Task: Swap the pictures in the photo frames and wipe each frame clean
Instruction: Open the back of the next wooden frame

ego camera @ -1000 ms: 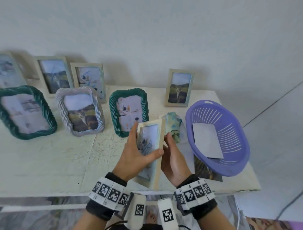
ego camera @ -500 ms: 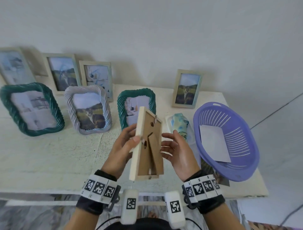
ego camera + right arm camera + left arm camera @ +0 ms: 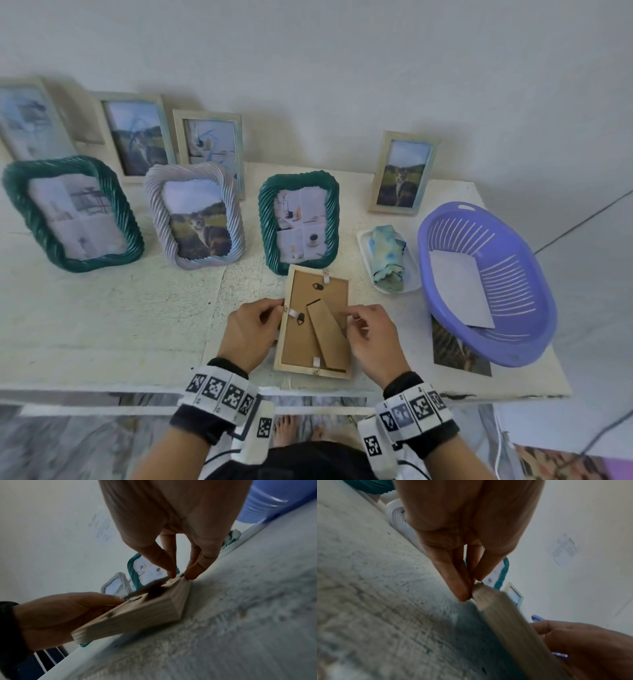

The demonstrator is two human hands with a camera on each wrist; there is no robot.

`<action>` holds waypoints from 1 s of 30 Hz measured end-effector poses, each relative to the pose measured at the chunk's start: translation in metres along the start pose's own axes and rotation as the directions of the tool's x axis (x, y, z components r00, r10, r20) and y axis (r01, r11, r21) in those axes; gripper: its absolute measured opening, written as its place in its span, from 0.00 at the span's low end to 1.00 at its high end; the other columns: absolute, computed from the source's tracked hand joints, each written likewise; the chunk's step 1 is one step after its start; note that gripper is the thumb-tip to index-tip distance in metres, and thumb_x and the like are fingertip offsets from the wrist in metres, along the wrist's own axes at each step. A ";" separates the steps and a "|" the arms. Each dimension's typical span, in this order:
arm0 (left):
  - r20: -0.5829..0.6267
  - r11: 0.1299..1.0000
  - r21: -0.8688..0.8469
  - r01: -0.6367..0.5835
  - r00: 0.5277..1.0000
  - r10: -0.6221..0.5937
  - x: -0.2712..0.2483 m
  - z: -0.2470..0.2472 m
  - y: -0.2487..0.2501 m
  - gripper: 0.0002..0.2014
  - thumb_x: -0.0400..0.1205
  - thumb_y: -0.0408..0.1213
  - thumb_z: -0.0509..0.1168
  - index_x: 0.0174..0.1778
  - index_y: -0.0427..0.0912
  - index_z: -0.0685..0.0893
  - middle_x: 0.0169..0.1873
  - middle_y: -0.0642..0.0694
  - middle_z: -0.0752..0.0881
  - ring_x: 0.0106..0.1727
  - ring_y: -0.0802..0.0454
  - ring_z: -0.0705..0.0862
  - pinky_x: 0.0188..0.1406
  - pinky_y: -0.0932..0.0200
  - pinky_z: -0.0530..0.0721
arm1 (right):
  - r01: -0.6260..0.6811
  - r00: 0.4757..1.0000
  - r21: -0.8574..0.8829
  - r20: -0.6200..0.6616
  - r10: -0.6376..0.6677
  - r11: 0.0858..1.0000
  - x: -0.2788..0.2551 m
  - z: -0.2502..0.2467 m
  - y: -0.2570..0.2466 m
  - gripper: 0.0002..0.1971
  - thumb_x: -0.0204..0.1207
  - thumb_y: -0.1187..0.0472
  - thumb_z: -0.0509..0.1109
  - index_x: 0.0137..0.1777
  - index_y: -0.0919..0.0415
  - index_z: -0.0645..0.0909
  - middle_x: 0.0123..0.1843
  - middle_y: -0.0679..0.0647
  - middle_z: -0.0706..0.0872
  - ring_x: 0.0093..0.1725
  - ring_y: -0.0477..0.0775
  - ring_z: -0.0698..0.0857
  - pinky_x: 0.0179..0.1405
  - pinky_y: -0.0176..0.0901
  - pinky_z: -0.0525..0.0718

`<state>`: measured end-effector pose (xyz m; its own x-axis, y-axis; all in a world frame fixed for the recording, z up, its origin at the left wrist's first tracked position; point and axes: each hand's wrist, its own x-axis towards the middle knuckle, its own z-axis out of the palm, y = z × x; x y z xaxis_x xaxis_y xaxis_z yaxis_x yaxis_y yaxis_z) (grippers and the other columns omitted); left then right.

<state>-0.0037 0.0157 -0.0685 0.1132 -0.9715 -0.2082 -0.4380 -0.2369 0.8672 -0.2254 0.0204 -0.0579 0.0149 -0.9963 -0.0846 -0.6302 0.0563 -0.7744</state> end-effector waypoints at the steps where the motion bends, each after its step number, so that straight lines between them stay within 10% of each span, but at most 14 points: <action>1: 0.000 1.000 0.027 -0.016 1.000 0.016 -0.002 0.000 0.003 0.10 0.84 0.38 0.65 0.52 0.53 0.91 0.37 0.57 0.91 0.42 0.57 0.90 0.43 0.48 0.91 | 0.009 1.000 -0.019 -0.001 -0.009 1.000 -0.002 0.001 0.001 0.11 0.79 0.67 0.66 0.55 0.54 0.86 0.51 0.54 0.79 0.45 0.39 0.81 0.46 0.18 0.73; 6: 0.027 0.982 0.158 -0.107 0.994 0.104 -0.014 0.001 0.009 0.09 0.83 0.37 0.66 0.51 0.46 0.92 0.31 0.59 0.87 0.31 0.63 0.85 0.41 0.62 0.87 | 0.043 0.999 -0.075 0.000 -0.043 0.996 -0.009 0.000 0.004 0.12 0.77 0.69 0.67 0.53 0.54 0.87 0.50 0.53 0.77 0.47 0.42 0.80 0.47 0.21 0.74; 12: -0.001 0.974 0.178 -0.141 0.990 0.143 -0.014 0.006 0.000 0.13 0.76 0.45 0.75 0.52 0.41 0.89 0.41 0.47 0.85 0.39 0.52 0.87 0.37 0.46 0.89 | 0.112 0.992 -0.183 0.071 -0.101 0.977 -0.014 0.000 0.003 0.14 0.75 0.72 0.65 0.54 0.59 0.88 0.52 0.53 0.73 0.47 0.48 0.79 0.51 0.27 0.76; 18: -0.028 0.965 0.231 -0.123 0.991 0.133 -0.013 0.011 -0.002 0.12 0.76 0.45 0.75 0.50 0.42 0.87 0.33 0.56 0.84 0.36 0.58 0.85 0.43 0.59 0.85 | 0.158 0.977 -0.247 0.182 -0.115 0.956 -0.007 -0.007 0.001 0.07 0.74 0.67 0.67 0.49 0.59 0.85 0.50 0.52 0.71 0.39 0.50 0.80 0.44 0.37 0.81; 25: -0.071 0.936 0.335 -0.109 0.988 0.140 -0.012 0.016 0.000 0.12 0.79 0.50 0.71 0.47 0.44 0.85 0.34 0.55 0.84 0.38 0.55 0.83 0.39 0.60 0.79 | 0.171 0.966 -0.291 0.237 -0.102 0.941 -0.002 -0.007 0.001 0.03 0.72 0.63 0.70 0.43 0.62 0.81 0.51 0.53 0.71 0.38 0.50 0.78 0.37 0.25 0.72; 30: -0.096 0.916 0.382 -0.123 0.980 0.172 -0.015 0.022 -0.001 0.13 0.81 0.50 0.68 0.45 0.42 0.84 0.36 0.50 0.86 0.39 0.48 0.85 0.40 0.53 0.83 | 0.233 0.950 -0.372 0.284 -0.129 0.898 -0.004 -0.008 -0.001 0.05 0.74 0.59 0.66 0.45 0.60 0.77 0.51 0.53 0.68 0.37 0.51 0.76 0.37 0.34 0.76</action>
<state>-0.0244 0.0302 -0.0767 0.1213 -0.9926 -0.0114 -0.7555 -0.0998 0.6475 -0.2308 0.0242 -0.0515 0.3161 -0.9354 -0.1585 -0.8517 -0.2062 -0.4818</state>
